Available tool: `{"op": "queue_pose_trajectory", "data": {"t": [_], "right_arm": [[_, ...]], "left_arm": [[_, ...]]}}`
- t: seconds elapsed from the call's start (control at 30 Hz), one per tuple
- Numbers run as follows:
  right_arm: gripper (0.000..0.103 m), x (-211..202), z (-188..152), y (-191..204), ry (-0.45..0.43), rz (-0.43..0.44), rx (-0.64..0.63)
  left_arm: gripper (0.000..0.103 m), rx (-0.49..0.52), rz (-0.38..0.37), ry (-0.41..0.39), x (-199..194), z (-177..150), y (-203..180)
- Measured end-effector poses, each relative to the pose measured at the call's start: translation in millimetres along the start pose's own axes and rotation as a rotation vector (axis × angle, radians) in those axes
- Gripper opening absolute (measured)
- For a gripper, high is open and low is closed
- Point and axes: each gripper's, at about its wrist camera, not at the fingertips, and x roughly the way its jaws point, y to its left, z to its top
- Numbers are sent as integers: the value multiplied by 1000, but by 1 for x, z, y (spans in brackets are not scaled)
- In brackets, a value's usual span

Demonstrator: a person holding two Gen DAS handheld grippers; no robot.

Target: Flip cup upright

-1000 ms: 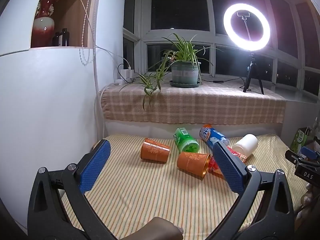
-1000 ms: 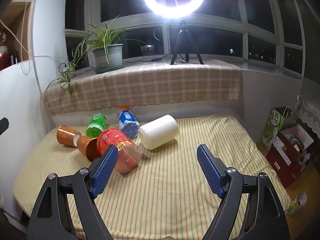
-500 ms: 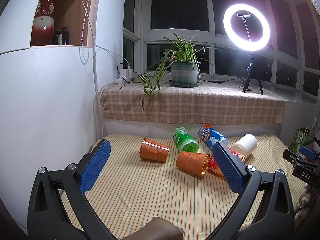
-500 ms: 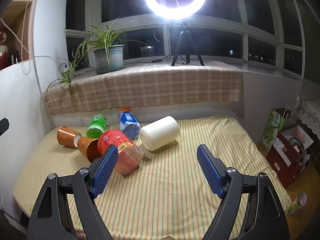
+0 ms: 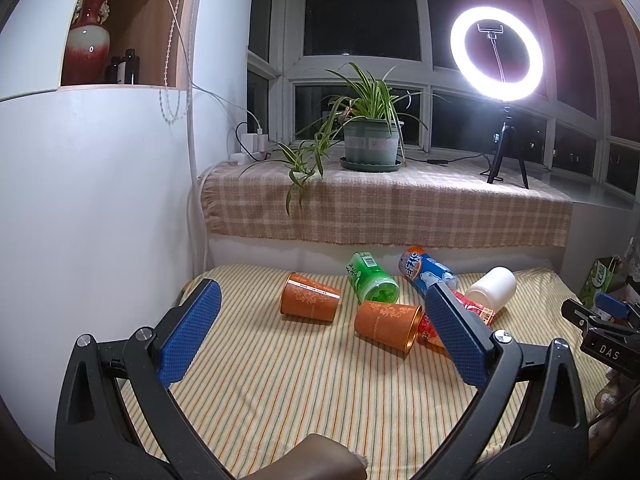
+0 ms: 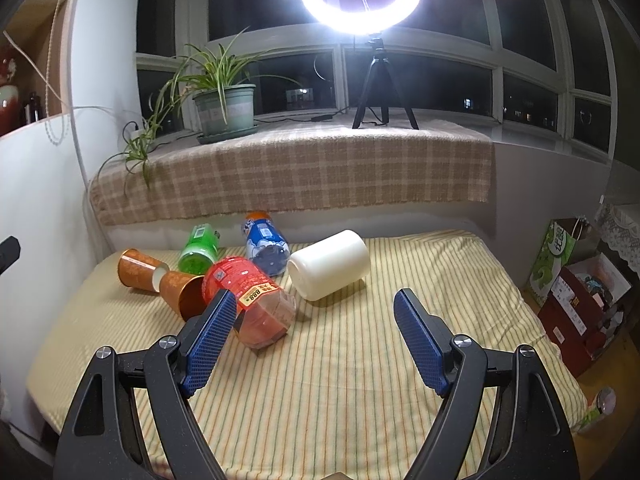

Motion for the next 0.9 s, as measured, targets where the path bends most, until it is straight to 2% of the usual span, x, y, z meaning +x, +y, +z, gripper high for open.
{"op": "queue_pose_trajectory", "data": {"t": [0.9], "right_arm": [[81, 10, 0, 3, 19, 7, 1]], "left_arm": [[103, -5, -2, 15, 7, -7, -1]]}}
